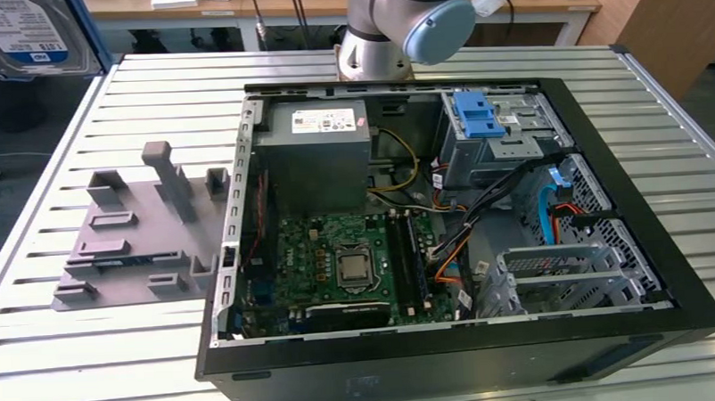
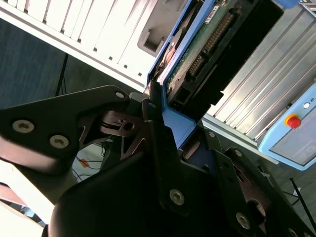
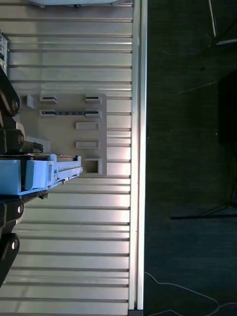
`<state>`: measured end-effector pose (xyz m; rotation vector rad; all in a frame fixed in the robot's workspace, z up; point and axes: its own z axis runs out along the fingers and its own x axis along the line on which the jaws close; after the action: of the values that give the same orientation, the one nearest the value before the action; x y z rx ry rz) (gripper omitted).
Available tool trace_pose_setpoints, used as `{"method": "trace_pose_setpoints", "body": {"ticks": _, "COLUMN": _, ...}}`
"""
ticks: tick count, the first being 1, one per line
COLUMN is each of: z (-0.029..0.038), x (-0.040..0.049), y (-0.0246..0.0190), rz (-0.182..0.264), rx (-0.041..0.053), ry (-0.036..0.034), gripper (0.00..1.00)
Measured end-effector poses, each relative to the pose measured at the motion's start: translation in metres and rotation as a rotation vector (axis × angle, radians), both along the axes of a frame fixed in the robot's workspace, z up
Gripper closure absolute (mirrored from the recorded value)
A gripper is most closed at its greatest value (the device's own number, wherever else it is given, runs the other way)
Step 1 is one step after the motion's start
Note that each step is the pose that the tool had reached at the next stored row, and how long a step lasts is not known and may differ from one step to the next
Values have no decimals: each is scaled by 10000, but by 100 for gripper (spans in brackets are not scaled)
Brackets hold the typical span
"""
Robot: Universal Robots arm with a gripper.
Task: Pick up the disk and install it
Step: 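Pick up the disk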
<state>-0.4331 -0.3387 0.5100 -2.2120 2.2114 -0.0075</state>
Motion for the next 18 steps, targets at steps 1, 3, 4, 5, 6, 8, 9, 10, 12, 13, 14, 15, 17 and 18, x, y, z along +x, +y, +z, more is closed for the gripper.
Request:
{"method": "trace_pose_setpoints", "body": {"ticks": 1, "z": 0, "x": 0, "y": -14, "rz": 0, "rx": -1, "ry": 1, "gripper": 64}}
{"method": "trace_pose_setpoints", "body": {"ticks": 3, "z": 0, "x": 0, "y": -45, "rz": -1, "rx": 0, "ry": 0, "gripper": 64}}
{"method": "trace_pose_setpoints", "body": {"ticks": 4, "z": 0, "x": 0, "y": -65, "rz": 0, "rx": 0, "ry": -1, "gripper": 64}}
{"method": "trace_pose_setpoints", "body": {"ticks": 5, "z": 0, "x": 0, "y": -82, "rz": -1, "rx": 0, "ry": 0, "gripper": 64}}
{"method": "trace_pose_setpoints", "body": {"ticks": 6, "z": 0, "x": 0, "y": -100, "rz": -1, "rx": 0, "ry": 0, "gripper": 64}}
{"method": "trace_pose_setpoints", "body": {"ticks": 8, "z": 0, "x": 0, "y": -136, "rz": -1, "rx": 0, "ry": 0, "gripper": 64}}
{"method": "trace_pose_setpoints", "body": {"ticks": 9, "z": 0, "x": 1, "y": -153, "rz": 0, "rx": 0, "ry": 0, "gripper": 64}}
{"method": "trace_pose_setpoints", "body": {"ticks": 10, "z": 0, "x": 1, "y": -171, "rz": -1, "rx": 0, "ry": 0, "gripper": 64}}
{"method": "trace_pose_setpoints", "body": {"ticks": 12, "z": 0, "x": 2, "y": -206, "rz": 0, "rx": 0, "ry": 0, "gripper": 64}}
{"method": "trace_pose_setpoints", "body": {"ticks": 13, "z": 0, "x": 4, "y": -218, "rz": 0, "rx": -1, "ry": 1, "gripper": 64}}
{"method": "trace_pose_setpoints", "body": {"ticks": 14, "z": 0, "x": 8, "y": -229, "rz": 0, "rx": 0, "ry": 1, "gripper": 64}}
{"method": "trace_pose_setpoints", "body": {"ticks": 15, "z": 0, "x": 16, "y": -239, "rz": 0, "rx": 0, "ry": 1, "gripper": 64}}
{"method": "trace_pose_setpoints", "body": {"ticks": 17, "z": 0, "x": 42, "y": -258, "rz": -1, "rx": -1, "ry": 2, "gripper": 64}}
{"method": "trace_pose_setpoints", "body": {"ticks": 18, "z": 0, "x": 55, "y": -269, "rz": -1, "rx": 0, "ry": 3, "gripper": 64}}
